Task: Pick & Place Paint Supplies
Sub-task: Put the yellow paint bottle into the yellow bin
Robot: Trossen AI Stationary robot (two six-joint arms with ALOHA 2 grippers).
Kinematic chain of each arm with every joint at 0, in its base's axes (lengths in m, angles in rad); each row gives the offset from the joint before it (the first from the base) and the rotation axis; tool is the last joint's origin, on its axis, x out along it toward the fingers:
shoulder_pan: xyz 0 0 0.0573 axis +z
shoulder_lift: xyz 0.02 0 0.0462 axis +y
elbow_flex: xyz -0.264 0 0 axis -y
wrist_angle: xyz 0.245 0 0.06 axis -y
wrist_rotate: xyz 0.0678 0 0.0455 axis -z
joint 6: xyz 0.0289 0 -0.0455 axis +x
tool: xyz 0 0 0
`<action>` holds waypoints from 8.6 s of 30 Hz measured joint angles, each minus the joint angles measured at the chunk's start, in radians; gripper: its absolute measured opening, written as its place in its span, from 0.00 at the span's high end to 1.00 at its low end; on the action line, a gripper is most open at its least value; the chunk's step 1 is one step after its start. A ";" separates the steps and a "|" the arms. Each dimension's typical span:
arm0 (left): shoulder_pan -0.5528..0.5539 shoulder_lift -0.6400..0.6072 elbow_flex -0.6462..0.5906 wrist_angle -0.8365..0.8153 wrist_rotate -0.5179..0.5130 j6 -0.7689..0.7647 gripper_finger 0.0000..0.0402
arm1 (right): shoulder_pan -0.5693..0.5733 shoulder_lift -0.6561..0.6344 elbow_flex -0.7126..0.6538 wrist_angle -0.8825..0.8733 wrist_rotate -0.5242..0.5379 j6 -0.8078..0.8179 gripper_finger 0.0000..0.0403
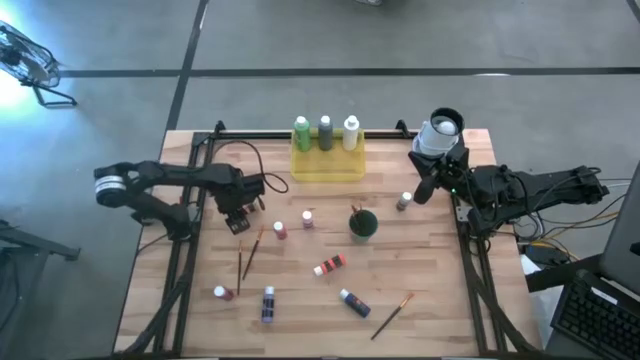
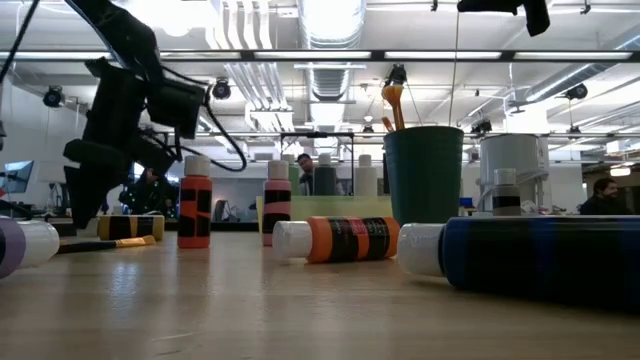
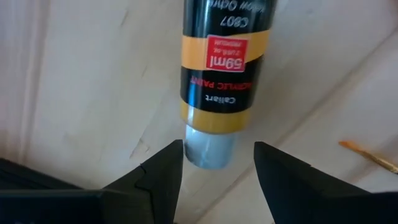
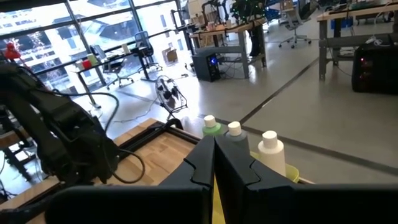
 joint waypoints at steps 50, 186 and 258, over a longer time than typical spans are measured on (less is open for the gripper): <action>0.000 0.037 -0.006 0.086 0.011 -0.007 0.71 | 0.000 0.000 0.000 -0.024 -0.020 0.000 0.98; -0.398 -0.049 0.542 1.184 -0.646 2.526 0.71 | -0.369 0.805 0.705 -0.003 -1.287 0.298 0.47; -0.154 -0.085 0.638 1.145 0.336 0.032 0.44 | -0.158 0.695 0.702 -0.022 -0.742 -0.229 0.75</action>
